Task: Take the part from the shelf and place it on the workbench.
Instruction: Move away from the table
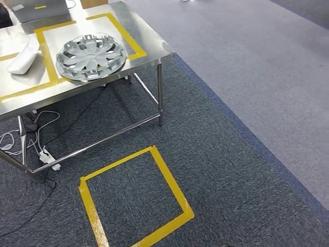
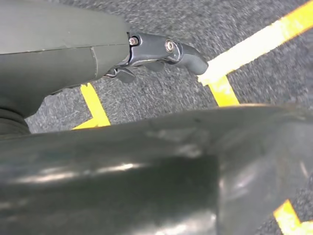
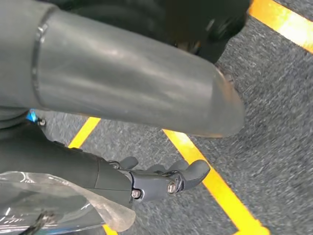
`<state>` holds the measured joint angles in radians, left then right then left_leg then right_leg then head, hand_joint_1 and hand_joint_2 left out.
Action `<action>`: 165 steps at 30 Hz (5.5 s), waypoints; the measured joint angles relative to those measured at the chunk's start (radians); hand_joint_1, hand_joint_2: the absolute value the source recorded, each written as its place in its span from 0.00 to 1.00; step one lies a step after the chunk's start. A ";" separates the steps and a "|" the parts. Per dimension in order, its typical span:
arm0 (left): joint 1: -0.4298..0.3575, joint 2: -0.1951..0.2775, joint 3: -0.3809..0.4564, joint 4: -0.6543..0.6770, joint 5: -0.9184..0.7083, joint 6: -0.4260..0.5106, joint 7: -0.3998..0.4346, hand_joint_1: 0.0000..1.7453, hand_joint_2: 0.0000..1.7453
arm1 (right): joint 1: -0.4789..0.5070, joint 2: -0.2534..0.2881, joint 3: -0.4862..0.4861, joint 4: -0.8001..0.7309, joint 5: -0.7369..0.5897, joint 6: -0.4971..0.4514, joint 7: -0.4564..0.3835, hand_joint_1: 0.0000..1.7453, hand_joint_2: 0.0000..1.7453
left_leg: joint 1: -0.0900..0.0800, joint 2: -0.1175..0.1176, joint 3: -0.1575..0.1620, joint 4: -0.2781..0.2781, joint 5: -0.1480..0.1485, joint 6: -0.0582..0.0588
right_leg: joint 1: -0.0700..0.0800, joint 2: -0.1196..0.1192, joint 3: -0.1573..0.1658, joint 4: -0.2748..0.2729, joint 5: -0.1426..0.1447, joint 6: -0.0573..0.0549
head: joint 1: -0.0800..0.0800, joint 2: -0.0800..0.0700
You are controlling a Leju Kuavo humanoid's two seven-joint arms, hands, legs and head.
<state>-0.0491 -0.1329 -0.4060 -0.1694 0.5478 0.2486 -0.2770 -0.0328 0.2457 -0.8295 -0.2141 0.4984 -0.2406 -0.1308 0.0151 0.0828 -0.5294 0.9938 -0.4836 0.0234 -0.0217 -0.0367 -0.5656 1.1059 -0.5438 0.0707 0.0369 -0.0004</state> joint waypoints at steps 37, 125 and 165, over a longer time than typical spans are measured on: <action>-0.006 0.017 -0.003 0.001 0.009 0.007 -0.038 0.00 0.00 | -0.013 0.009 -0.099 -0.008 -0.058 0.027 -0.010 0.00 0.00 | -0.014 0.031 0.015 -0.001 -0.006 -0.020 | 0.007 -0.035 0.017 -0.109 0.050 -0.030 | -0.001 0.000; -0.011 0.027 0.143 0.002 0.157 0.066 -0.132 0.00 0.00 | -0.052 -0.027 -0.279 -0.028 -0.045 -0.094 -0.030 0.00 0.00 | -0.016 0.001 0.022 -0.023 -0.007 -0.003 | 0.001 -0.008 -0.050 -0.049 0.071 -0.005 | 0.001 0.000; -0.015 0.009 0.117 0.001 0.139 0.093 -0.080 0.00 0.00 | -0.059 -0.055 -0.284 -0.021 -0.010 0.016 -0.030 0.00 0.00 | -0.008 -0.066 -0.072 0.218 -0.144 -0.042 | 0.007 0.041 0.003 -0.112 0.078 -0.064 | -0.013 0.000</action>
<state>-0.0644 -0.1236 -0.2888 -0.1687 0.6867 0.3419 -0.3567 -0.0919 0.1905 -1.1131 -0.2348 0.4887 -0.2241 -0.1611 0.0071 0.0165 -0.6014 1.2122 -0.6271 -0.0185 -0.0148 0.0043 -0.5630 0.9934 -0.4663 0.0063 0.0237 -0.0004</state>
